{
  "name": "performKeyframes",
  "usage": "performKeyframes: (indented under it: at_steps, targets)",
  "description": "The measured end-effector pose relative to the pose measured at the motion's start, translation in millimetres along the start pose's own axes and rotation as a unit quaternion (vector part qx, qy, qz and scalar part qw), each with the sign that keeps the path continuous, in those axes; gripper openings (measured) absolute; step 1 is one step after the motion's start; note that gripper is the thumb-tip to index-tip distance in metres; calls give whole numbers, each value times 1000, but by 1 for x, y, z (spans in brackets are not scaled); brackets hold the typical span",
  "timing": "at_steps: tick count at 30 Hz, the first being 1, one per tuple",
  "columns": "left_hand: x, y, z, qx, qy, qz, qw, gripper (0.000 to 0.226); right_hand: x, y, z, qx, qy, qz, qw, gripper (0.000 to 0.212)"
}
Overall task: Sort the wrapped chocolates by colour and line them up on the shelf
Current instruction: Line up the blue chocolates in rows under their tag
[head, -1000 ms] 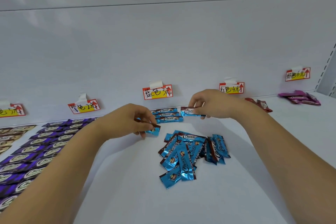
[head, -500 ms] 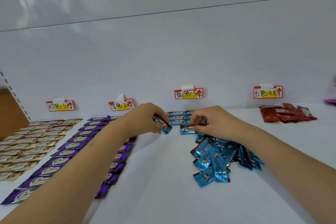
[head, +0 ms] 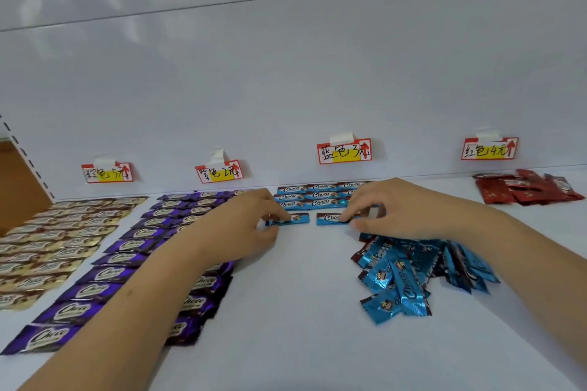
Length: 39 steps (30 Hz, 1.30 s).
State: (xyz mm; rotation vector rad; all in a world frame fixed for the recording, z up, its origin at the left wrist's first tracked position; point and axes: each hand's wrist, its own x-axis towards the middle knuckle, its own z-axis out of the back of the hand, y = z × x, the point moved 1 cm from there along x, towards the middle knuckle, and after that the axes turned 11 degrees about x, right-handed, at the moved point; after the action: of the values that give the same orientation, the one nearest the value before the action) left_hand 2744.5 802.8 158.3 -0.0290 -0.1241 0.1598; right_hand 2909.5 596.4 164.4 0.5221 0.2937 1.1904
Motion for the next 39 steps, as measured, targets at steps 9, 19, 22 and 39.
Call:
performKeyframes:
  at_steps: [9, 19, 22, 39]
  targets:
    - [3, 0, -4, 8, 10, -3, 1000, 41, 4, 2, -5, -29, 17, -6, 999, 35]
    - [1, 5, 1, -8, 18, 14, 1000, 39, 5, 10, -10, -59, 37, -10, 998, 47]
    - [1, 5, 1, -5, 22, 14, 1000, 39, 6, 11, -12, -59, 36, -7, 998, 48]
    - [1, -69, -3, -88, -50, -44, 994, 20, -13, -17, 34, -14, -45, -62, 997, 19]
